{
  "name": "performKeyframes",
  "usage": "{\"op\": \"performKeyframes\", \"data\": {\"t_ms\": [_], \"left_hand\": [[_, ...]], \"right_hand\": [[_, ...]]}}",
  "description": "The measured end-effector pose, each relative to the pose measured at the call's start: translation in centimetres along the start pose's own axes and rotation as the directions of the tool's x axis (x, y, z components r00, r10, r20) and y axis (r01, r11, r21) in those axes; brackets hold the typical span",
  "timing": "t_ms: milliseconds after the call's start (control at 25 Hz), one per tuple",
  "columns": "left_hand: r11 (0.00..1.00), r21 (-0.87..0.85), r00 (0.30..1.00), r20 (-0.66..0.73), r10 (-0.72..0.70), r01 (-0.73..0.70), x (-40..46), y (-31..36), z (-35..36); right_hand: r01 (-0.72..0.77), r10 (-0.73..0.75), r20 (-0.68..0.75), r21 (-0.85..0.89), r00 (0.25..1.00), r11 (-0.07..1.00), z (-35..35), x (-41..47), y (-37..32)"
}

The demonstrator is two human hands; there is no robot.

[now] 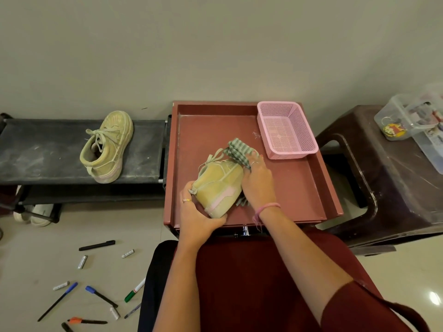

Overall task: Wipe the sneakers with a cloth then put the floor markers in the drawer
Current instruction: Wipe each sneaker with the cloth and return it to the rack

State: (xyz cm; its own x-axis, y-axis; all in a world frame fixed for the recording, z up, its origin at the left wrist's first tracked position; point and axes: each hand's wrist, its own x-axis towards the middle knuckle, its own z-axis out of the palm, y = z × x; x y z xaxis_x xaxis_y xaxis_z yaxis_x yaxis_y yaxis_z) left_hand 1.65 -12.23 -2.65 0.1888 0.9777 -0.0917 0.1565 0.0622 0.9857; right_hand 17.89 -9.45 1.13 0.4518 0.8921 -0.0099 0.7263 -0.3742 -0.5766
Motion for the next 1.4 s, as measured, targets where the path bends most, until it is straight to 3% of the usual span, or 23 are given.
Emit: {"op": "performKeyframes", "data": {"t_ms": [80,240,320,400,480,600,680,760,920,1000,1120,1200,1280,1400], "left_hand": [[1.000,-0.003,1.000,-0.003,0.015,-0.015,0.1,0.2,0.0],[0.998,-0.056,1.000,-0.004,0.011,-0.011,0.1,0.2,0.0],[0.999,-0.033,1.000,-0.001,-0.002,0.002,-0.1,0.3,-0.1],[0.999,-0.043,1.000,0.006,-0.010,0.010,-0.2,0.5,0.0],[0.998,-0.057,1.000,0.001,-0.017,0.017,-0.2,0.6,0.3],[0.997,-0.068,1.000,0.018,-0.021,0.022,-0.3,0.6,0.3],[0.999,-0.035,0.999,0.027,-0.023,0.024,-0.3,0.3,0.2],[0.999,-0.021,0.999,0.016,-0.048,0.049,-0.3,0.1,-0.1],[0.995,-0.012,0.994,0.039,-0.099,0.099,-0.4,-0.5,-0.1],[0.999,-0.007,0.998,0.033,-0.053,0.053,-0.3,-0.2,0.2],[1.000,0.001,0.998,0.055,-0.011,0.011,-0.2,0.9,0.5],[0.998,0.051,0.998,0.057,0.030,-0.033,-0.4,1.2,0.6],[0.998,0.055,0.997,0.064,0.039,-0.043,-0.3,1.2,0.5],[1.000,0.015,0.999,0.049,0.011,-0.011,-0.5,1.8,0.4]], "right_hand": [[0.065,-0.065,-0.001,-0.021,0.998,0.998,0.0,-2.6,-0.8],[0.351,-0.342,0.099,-0.093,0.935,0.932,0.7,-8.9,-1.9],[0.540,-0.527,0.119,-0.202,0.842,0.817,1.2,-9.5,-1.0],[0.627,-0.614,0.141,-0.275,0.776,0.729,1.4,-8.2,-0.6],[0.582,-0.559,0.160,-0.216,0.813,0.784,0.9,-6.4,-2.1],[0.313,-0.300,0.155,-0.069,0.941,0.947,0.4,-2.5,-3.6],[0.207,-0.201,0.101,-0.048,0.974,0.977,0.2,-1.1,-3.6],[0.278,-0.278,0.163,0.023,0.947,0.960,0.2,-3.1,-3.2],[0.620,-0.615,0.145,0.013,0.775,0.785,0.5,-9.6,-0.1],[0.569,-0.572,0.077,0.066,0.816,0.820,0.1,-8.1,1.1],[0.207,-0.215,0.044,0.148,0.976,0.967,0.1,-2.9,1.7],[0.052,-0.055,0.030,0.102,0.998,0.993,0.1,-0.2,1.7],[0.078,-0.085,0.056,0.114,0.995,0.990,0.6,-1.1,0.9],[0.266,-0.289,0.073,0.227,0.955,0.937,0.5,-6.3,-0.2]]}}
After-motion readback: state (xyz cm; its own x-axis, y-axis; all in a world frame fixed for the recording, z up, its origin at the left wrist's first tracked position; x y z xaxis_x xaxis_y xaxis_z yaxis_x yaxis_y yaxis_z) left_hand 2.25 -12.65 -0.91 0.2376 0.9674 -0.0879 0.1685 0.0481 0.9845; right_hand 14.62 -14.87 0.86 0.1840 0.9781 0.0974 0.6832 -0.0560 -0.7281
